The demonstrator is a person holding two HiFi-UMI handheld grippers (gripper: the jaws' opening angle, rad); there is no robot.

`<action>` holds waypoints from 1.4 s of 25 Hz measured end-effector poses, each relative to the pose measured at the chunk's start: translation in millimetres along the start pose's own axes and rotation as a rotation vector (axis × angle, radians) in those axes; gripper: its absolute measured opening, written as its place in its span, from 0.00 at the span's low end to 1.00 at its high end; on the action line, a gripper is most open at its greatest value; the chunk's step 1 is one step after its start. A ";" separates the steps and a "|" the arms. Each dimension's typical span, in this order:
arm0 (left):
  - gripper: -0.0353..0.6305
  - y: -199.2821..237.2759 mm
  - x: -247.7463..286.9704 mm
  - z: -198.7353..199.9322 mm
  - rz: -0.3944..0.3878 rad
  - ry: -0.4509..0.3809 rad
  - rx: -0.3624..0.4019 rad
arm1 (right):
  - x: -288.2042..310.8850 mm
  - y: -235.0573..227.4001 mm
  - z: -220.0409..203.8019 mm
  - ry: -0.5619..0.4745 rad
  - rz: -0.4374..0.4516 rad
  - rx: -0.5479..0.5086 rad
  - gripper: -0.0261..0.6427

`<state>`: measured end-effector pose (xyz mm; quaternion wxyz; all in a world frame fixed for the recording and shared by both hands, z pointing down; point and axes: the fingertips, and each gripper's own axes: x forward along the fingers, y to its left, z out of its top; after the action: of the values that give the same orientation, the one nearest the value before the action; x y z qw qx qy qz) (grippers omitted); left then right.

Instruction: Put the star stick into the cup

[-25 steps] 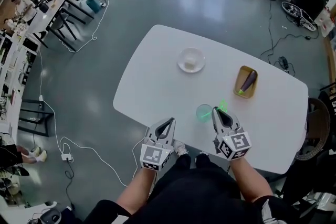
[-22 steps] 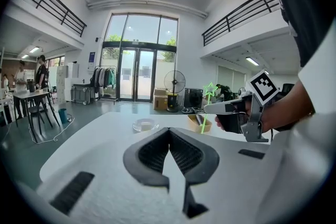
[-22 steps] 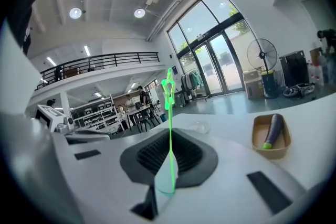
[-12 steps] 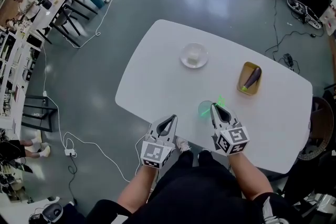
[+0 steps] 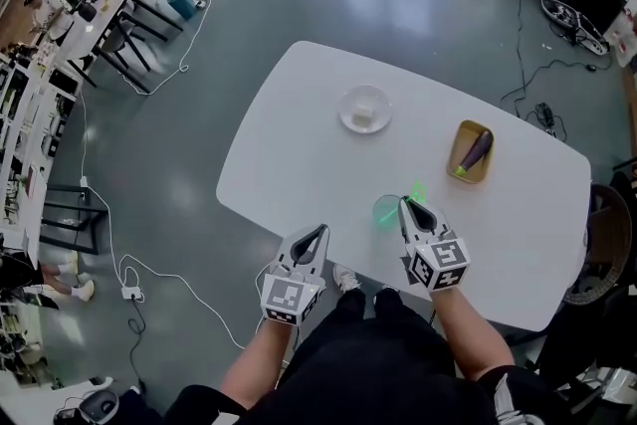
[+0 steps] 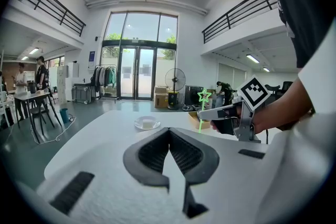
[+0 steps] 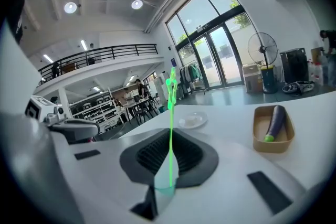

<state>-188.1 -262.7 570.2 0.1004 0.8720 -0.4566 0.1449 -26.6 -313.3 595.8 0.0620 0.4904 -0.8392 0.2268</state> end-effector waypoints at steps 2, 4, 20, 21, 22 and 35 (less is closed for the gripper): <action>0.07 0.1 0.0 -1.3 0.000 0.001 -0.002 | -0.3 -5.0 -0.9 0.007 -0.012 -0.003 0.08; 0.07 0.4 0.3 -2.4 0.000 0.001 -0.003 | -0.1 -9.4 -1.8 0.012 -0.021 -0.006 0.08; 0.07 -4.9 5.9 -4.1 -0.007 0.006 -0.006 | 2.4 -29.2 -7.5 0.026 -0.045 -0.010 0.10; 0.07 -4.4 5.1 -4.3 -0.005 0.007 -0.006 | 2.6 -29.3 -8.5 0.027 -0.046 -0.004 0.10; 0.07 -4.4 4.8 -4.5 -0.005 0.008 -0.008 | 2.5 -29.8 -9.1 0.027 -0.046 0.002 0.10; 0.07 -9.2 11.7 -0.7 -0.020 -0.005 -0.010 | 0.9 -35.8 -12.9 0.039 -0.034 0.031 0.14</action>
<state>-174.3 -266.3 574.5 0.1052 0.8764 -0.4487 0.1396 1.8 -323.2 619.0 0.0744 0.5009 -0.8258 0.2480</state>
